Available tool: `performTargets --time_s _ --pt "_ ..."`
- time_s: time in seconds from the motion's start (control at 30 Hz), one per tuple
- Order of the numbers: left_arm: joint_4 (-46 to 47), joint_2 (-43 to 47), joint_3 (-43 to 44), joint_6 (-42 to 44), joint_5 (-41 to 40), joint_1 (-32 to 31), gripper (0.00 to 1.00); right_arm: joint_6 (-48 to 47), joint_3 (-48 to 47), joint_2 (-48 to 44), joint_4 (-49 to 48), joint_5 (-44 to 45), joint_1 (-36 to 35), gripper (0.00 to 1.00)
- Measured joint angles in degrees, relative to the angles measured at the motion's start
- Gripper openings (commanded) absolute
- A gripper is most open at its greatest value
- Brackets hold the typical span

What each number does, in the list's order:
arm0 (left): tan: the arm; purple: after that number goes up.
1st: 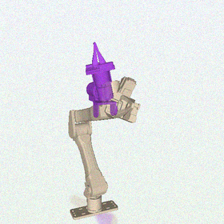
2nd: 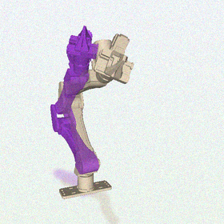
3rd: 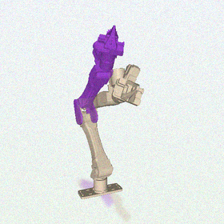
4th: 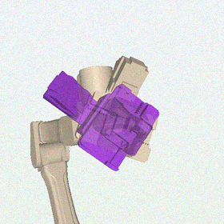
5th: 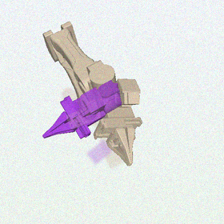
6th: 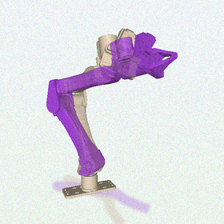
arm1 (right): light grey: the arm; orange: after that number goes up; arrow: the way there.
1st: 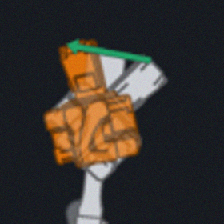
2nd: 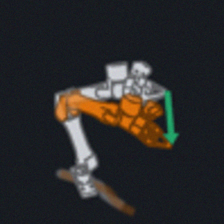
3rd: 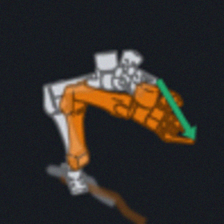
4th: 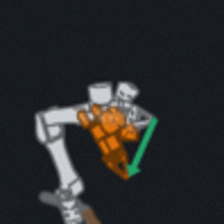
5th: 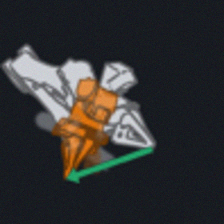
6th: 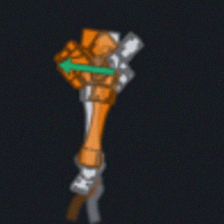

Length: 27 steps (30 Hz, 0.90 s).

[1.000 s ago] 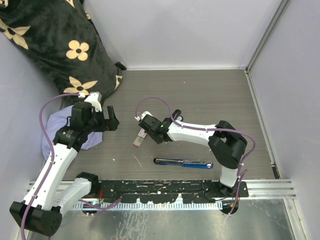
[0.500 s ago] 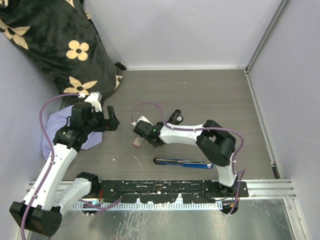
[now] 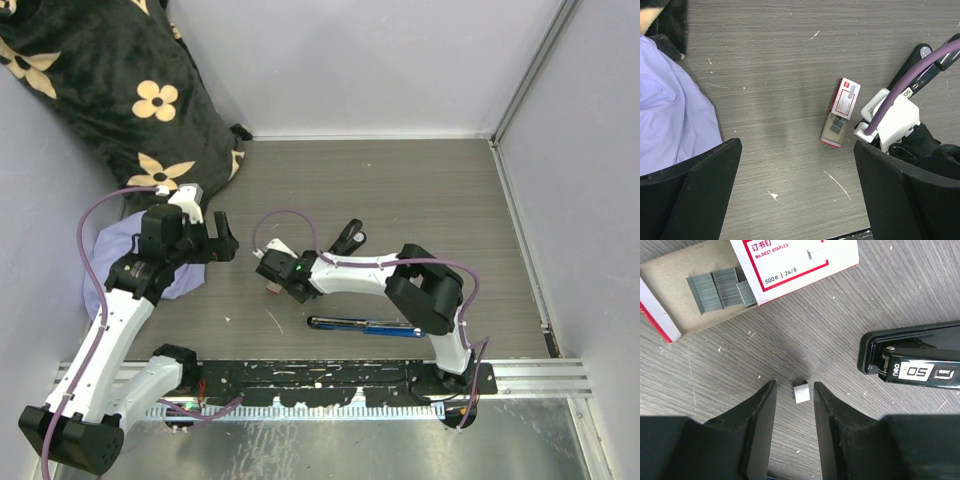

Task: Load the staples into the stapler
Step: Place the staple at the center of the board.

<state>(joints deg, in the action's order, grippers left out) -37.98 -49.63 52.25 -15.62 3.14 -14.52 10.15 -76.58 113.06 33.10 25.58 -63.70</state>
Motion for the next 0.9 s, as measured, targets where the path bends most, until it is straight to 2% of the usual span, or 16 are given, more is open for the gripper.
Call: performTargets --time_s 0.1,0.23,0.4,0.57,0.77,0.9 --pt "0.0 0.1 0.0 0.0 0.0 0.0 0.98 0.6 -0.2 -0.3 0.0 -1.3 0.0 0.50" --pt "0.0 0.1 0.0 0.0 0.0 0.0 0.98 0.8 -0.2 -1.4 0.3 -4.5 0.1 0.50" --pt "0.0 0.3 0.0 0.0 0.0 0.0 0.98 0.8 -0.2 -5.4 0.6 -9.4 1.6 0.46" --pt "0.0 0.3 0.0 0.0 0.0 0.0 0.98 0.5 1.7 -10.1 -0.1 -15.1 6.6 0.43" --pt "0.0 0.2 0.0 0.0 0.2 0.0 0.98 -1.3 4.5 -10.7 0.3 -18.8 11.2 0.44" --pt "0.0 -0.1 0.0 0.0 0.2 0.0 0.98 -2.4 4.6 -10.7 0.2 -21.6 11.8 0.44"
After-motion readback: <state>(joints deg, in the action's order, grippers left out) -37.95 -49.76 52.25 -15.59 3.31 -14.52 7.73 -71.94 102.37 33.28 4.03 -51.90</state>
